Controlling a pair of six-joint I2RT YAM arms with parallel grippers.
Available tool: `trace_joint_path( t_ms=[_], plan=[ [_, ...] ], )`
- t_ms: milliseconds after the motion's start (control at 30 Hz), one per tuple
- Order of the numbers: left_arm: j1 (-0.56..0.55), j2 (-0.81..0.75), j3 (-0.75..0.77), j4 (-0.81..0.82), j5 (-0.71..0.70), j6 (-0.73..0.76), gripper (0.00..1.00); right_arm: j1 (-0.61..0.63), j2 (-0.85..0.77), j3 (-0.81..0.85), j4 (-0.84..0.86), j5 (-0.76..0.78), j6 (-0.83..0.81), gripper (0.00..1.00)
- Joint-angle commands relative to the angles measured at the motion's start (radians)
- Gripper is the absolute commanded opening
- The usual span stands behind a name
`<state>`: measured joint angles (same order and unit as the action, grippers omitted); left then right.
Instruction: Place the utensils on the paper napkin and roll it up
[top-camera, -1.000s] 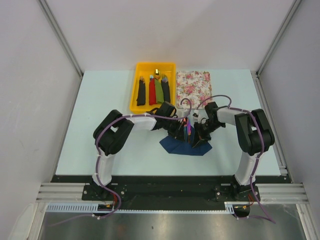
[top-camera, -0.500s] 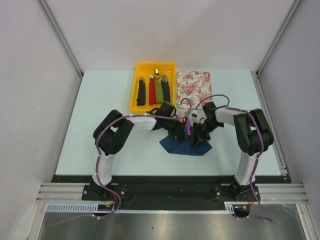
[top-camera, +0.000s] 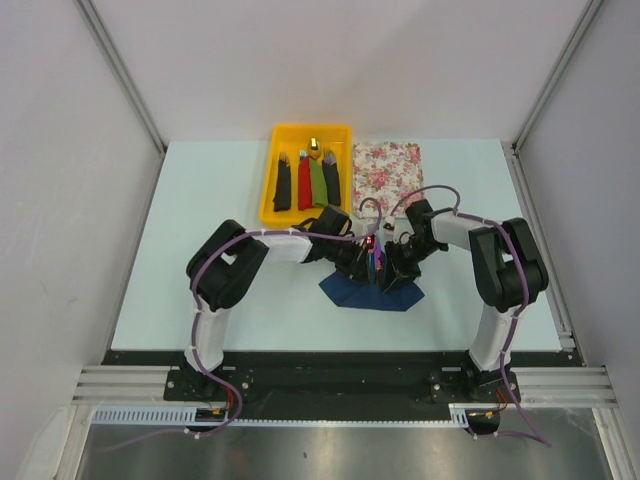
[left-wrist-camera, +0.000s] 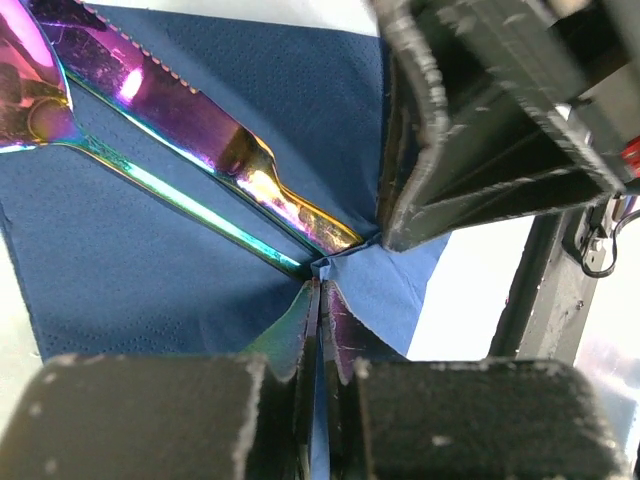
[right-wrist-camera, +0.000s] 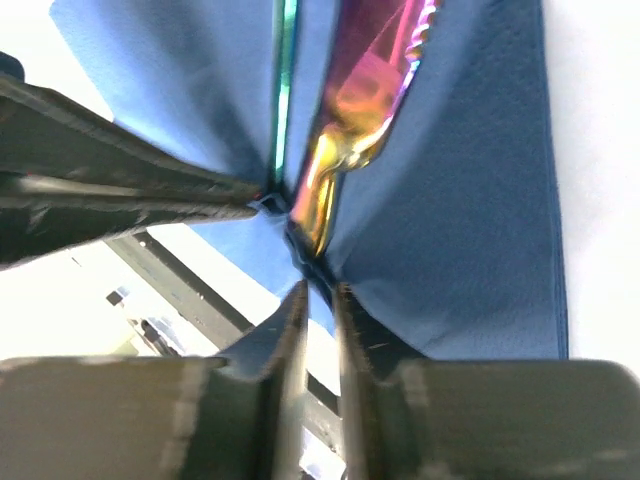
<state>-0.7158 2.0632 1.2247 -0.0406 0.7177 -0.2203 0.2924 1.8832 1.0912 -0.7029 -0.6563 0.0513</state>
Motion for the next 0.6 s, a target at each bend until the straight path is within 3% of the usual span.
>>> trace_joint_path(
  t_ms=[0,233,333,567],
  plan=[
    [0.003,0.011,0.012,0.016,-0.004,-0.011,0.05,-0.012,-0.084,0.059,-0.044,-0.020,-0.016,0.25],
    [0.003,0.020,0.019,0.007,-0.012,-0.010,0.04,-0.117,-0.133,0.078,-0.113,0.023,-0.021,0.60],
    [0.003,0.021,0.021,0.005,-0.009,-0.007,0.04,-0.176,-0.125,0.075,-0.155,0.058,-0.022,0.69],
    [0.001,0.025,0.024,0.005,-0.006,-0.004,0.04,-0.269,-0.069,0.023,-0.188,0.098,-0.031,0.70]
  ],
)
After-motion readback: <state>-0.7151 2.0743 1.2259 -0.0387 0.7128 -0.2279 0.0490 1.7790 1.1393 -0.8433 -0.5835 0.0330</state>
